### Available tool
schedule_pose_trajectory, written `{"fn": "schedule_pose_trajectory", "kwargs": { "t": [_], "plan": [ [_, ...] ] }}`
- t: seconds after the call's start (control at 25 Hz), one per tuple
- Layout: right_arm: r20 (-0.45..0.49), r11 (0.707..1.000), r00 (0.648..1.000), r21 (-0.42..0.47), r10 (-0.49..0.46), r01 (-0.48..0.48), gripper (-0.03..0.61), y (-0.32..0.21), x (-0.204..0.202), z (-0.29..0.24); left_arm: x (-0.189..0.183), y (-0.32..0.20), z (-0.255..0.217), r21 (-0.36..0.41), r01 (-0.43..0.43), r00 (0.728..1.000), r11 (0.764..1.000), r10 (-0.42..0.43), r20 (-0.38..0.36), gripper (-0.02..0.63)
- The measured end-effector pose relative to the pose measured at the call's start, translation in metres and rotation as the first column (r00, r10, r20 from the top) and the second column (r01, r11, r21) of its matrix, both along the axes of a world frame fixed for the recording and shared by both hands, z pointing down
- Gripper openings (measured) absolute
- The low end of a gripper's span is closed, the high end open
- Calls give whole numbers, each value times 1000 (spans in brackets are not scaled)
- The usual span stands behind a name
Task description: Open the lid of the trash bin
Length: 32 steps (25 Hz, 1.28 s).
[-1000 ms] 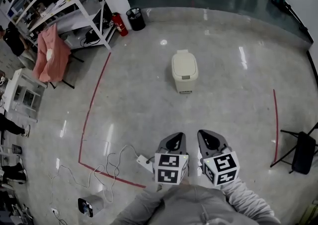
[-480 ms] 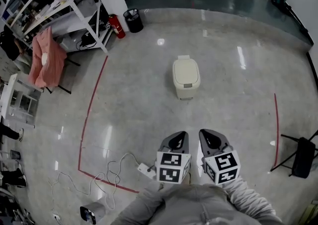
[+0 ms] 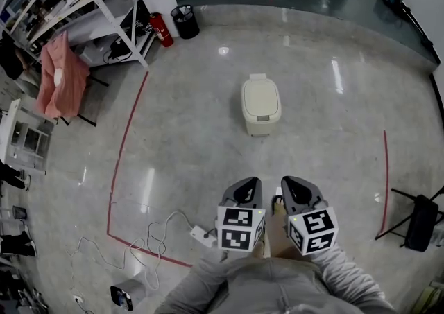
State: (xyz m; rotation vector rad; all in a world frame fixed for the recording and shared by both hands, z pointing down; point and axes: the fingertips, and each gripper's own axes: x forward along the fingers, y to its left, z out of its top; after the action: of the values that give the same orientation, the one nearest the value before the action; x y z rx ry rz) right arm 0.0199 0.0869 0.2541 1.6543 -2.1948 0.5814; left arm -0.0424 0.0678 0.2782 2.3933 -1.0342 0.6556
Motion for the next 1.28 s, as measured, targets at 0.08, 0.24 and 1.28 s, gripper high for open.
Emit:
{"fn": "schedule_pose_trajectory", "kwargs": {
  "t": [0.08,0.24,1.28],
  "plan": [
    [1,1000,1000,-9,-3,3,-5,-7,3,4,1,-7,2,-6,12,1000,1000,-12,-2,5],
    [4,1000,1000,-21,-15,15,-5,-26,12,14,8,-23,10,-19,30,1000,999,-30,3,5],
    [-31,983,996,-171,-79,73,-5,-229,66,151,55,-205,147,-149,68,997,987,-61,52,5]
  ]
}}
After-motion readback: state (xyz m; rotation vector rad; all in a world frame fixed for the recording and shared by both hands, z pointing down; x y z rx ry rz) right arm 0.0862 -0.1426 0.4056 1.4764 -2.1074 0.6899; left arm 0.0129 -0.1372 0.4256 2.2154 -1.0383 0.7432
